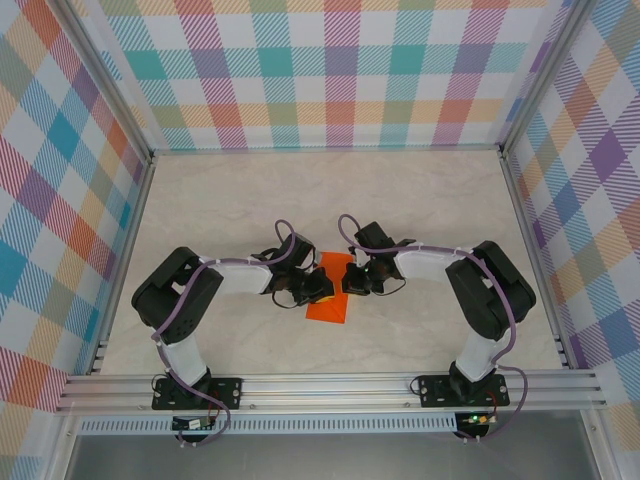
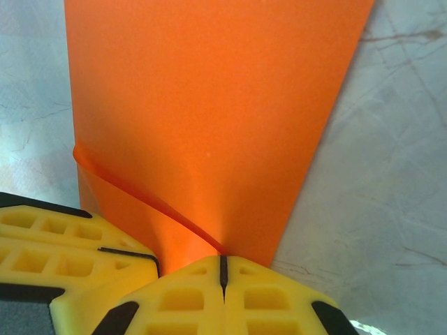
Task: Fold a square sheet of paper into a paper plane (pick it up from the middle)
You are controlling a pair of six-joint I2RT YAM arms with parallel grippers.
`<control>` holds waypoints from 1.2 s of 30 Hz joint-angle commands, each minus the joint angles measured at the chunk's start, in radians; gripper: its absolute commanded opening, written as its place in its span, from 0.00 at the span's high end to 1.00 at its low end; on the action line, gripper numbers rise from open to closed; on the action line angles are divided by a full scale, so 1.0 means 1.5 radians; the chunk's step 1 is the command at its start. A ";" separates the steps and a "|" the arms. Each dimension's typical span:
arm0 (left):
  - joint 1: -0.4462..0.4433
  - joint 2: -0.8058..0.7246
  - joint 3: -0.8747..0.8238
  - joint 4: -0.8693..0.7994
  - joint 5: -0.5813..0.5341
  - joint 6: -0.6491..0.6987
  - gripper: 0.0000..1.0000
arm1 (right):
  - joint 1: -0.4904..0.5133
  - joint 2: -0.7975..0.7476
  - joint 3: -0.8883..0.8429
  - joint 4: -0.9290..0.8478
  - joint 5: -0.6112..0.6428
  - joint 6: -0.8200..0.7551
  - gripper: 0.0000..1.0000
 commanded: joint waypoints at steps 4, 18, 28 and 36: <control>-0.014 0.004 0.005 -0.016 -0.021 0.015 0.92 | -0.003 0.011 0.006 -0.008 0.013 -0.021 0.98; -0.016 0.011 -0.002 -0.026 -0.036 0.012 0.92 | -0.003 0.017 0.008 -0.014 0.009 -0.029 0.97; -0.017 0.006 -0.011 -0.058 -0.073 0.005 0.93 | -0.003 0.006 0.031 -0.038 0.019 -0.031 0.92; -0.018 0.000 -0.017 -0.063 -0.088 -0.001 0.93 | -0.003 -0.023 0.038 -0.063 0.038 -0.023 0.82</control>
